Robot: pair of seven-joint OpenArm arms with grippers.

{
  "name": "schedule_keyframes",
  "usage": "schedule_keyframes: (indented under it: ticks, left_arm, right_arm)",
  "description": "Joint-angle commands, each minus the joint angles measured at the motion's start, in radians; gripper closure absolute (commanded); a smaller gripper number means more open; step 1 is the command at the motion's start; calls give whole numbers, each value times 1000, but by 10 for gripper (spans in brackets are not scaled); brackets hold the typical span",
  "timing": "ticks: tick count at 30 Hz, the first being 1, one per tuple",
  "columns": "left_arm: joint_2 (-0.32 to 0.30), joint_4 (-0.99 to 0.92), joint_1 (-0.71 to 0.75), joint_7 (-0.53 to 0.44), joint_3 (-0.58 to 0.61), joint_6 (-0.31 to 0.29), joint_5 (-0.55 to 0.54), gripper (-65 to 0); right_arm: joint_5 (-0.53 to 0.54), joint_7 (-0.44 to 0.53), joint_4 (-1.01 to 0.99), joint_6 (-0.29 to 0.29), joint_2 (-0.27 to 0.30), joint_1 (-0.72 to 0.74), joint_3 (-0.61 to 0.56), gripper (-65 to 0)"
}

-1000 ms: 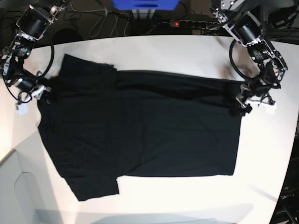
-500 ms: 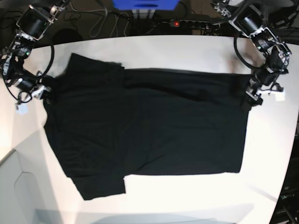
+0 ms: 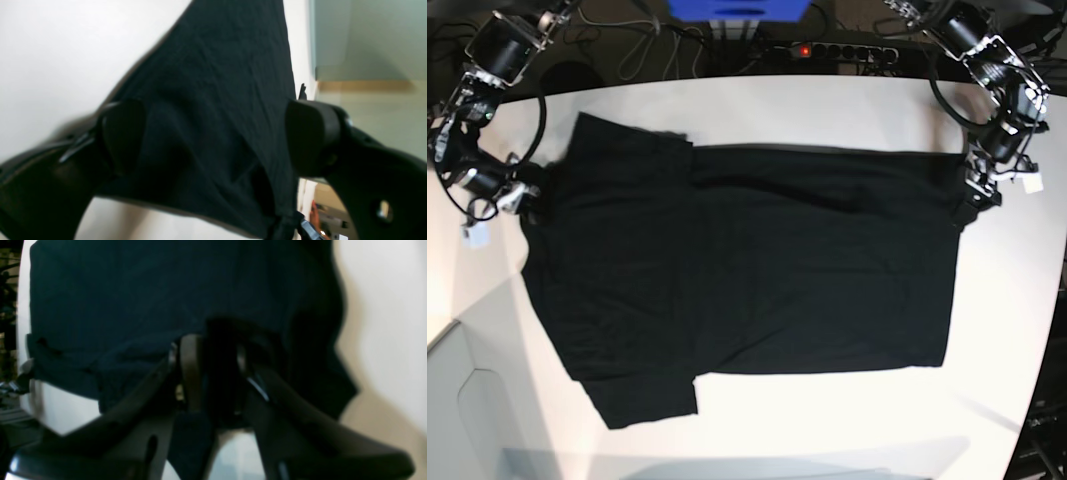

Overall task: Fold the T-shirt properly
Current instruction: 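Open the right gripper and raise it off the shirt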

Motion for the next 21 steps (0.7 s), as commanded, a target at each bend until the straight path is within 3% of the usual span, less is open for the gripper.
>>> schedule_keyframes:
  ticks: [1, 11, 16, 21]
  left_arm:
    - [-20, 19, -9, -3, -3, 1, -31, -650]
    - [-19, 24, 17, -3, -14, 1, -30, -650]
    - [-16, 130, 57, -9, -17, 1, -28, -650]
    - [-14, 190, 72, -10, -17, 1, -24, -650]
  right_arm:
    - [29, 18, 39, -19, 16, 16, 4, -148]
    - [28, 26, 182, -19, -10, 7, 11, -144]
    - [28, 18, 208, -19, -18, -55, 162, -144]
    - [28, 18, 211, -19, -70, -136, 309, -144]
